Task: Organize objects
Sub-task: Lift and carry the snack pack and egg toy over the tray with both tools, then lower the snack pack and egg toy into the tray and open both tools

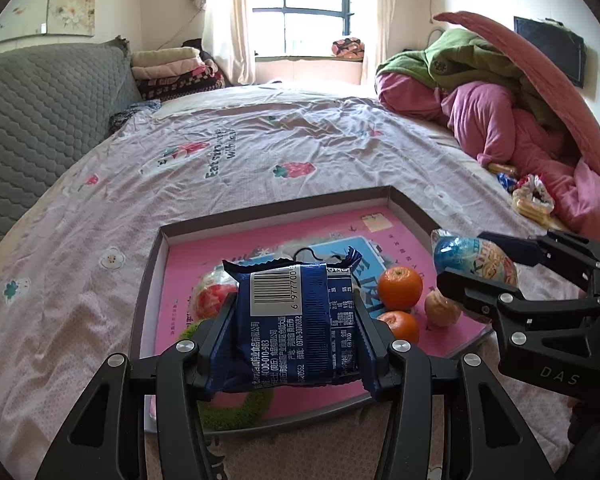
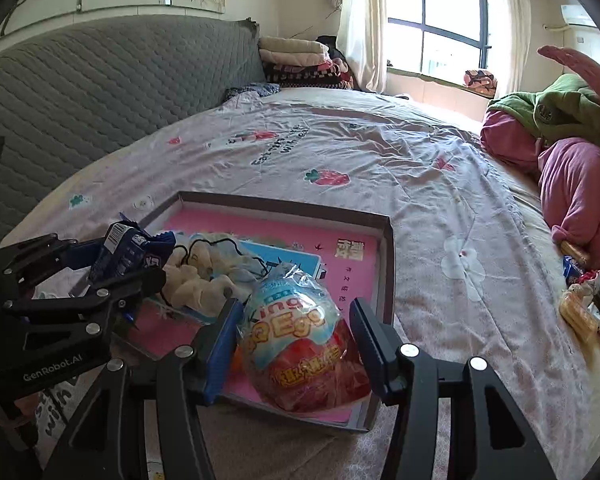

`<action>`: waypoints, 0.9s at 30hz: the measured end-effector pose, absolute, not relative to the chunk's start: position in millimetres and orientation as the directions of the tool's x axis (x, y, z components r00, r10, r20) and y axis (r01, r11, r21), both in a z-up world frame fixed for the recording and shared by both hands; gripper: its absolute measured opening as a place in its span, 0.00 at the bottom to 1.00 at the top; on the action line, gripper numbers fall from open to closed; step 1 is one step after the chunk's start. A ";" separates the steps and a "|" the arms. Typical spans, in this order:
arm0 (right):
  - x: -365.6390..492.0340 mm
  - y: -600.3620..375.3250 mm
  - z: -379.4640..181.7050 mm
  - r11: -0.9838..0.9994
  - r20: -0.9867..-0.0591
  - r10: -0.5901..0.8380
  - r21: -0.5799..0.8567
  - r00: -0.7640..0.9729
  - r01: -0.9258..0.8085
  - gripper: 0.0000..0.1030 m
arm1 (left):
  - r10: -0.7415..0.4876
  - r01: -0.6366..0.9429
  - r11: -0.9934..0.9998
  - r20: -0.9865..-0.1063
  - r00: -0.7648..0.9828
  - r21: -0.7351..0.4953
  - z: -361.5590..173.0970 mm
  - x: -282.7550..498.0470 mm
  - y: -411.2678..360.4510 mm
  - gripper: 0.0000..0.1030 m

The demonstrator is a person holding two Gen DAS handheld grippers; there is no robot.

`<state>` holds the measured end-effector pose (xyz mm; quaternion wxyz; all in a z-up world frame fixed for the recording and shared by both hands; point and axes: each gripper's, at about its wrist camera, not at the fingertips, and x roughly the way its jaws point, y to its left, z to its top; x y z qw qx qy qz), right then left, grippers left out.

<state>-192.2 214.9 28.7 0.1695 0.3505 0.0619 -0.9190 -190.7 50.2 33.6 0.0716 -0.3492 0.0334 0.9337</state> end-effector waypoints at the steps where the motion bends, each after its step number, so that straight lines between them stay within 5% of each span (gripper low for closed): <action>1: -192.1 214.3 28.0 -0.935 -0.664 -0.266 0.002 -0.698 0.354 0.54 | 0.107 -0.157 -0.988 -0.659 -0.745 0.017 32.2 -190.9 50.7 0.51; 27: -189.2 198.7 13.1 -0.919 -0.703 -0.211 -0.095 -0.679 0.383 0.55 | 0.058 -0.192 -0.976 -0.727 -0.684 0.103 -4.0 -200.7 69.6 0.52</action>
